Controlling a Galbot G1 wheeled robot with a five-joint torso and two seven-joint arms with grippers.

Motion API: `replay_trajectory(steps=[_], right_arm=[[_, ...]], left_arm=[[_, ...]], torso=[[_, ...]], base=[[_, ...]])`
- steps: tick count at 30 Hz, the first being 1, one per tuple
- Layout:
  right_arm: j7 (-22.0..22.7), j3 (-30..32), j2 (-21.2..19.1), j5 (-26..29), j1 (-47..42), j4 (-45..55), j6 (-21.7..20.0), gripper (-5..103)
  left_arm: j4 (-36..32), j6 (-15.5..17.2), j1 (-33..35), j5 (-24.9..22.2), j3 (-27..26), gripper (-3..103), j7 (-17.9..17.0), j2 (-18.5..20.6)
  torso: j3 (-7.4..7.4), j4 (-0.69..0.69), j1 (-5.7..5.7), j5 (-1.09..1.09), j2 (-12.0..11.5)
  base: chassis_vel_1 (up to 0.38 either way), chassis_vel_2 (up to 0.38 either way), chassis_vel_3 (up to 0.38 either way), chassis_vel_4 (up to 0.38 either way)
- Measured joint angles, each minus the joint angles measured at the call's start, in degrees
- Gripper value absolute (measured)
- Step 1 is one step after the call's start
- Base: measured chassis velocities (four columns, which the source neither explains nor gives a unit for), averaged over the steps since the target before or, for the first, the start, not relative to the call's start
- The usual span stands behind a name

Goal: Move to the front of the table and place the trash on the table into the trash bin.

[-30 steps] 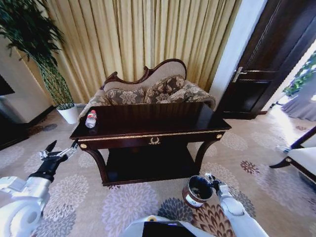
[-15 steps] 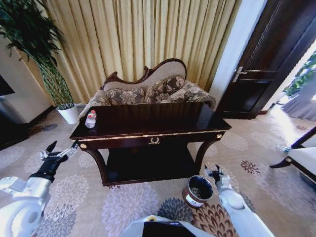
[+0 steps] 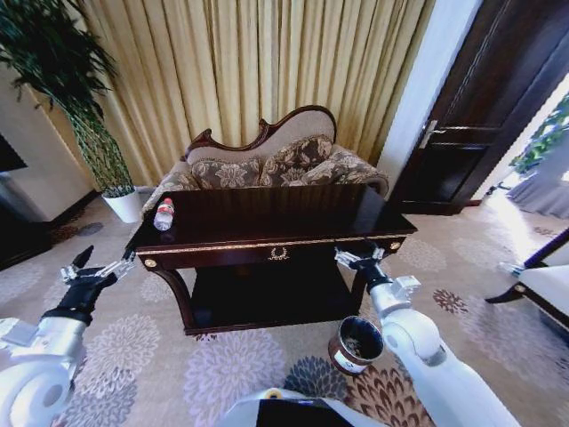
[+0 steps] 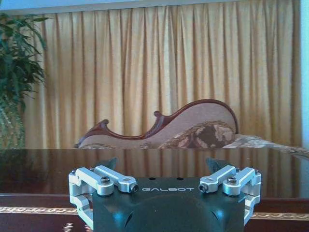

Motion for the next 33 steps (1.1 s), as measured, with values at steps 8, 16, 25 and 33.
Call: replay_trajectory(steps=[8,16,25,33], right_arm=[[-0.15,-0.77,-0.16,-0.45,0.40,-0.63,0.65,100],[-0.18,-1.09,-0.63,-0.24,1.26,-0.69,0.78,100],[-0.07,-2.89,-0.65,-0.49,1.26,-0.03,0.77,100],[-0.08,-3.10,-0.94,-0.54,1.24,0.32,0.62,100]], left_arm=[[-0.17,1.12,0.03,-0.05,-0.26,100,-0.07,0.07],[-0.25,1.69,-0.33,0.11,0.10,100,-0.45,0.00],[-0.20,1.70,-0.20,0.22,0.12,100,-0.45,-0.05],[-0.20,1.71,-0.13,0.30,0.21,100,-0.45,-0.30]], torso=[[0.00,0.00,0.00,0.00,0.00],[0.00,0.00,0.00,0.00,0.00],[0.01,0.00,0.02,0.00,-0.01],[0.01,0.00,0.01,0.00,0.00]], base=[[-0.010,0.008,0.009,-0.013],[-0.073,0.069,0.070,-0.062],[-0.122,0.120,0.127,-0.118],[-0.101,0.094,0.092,-0.102]])
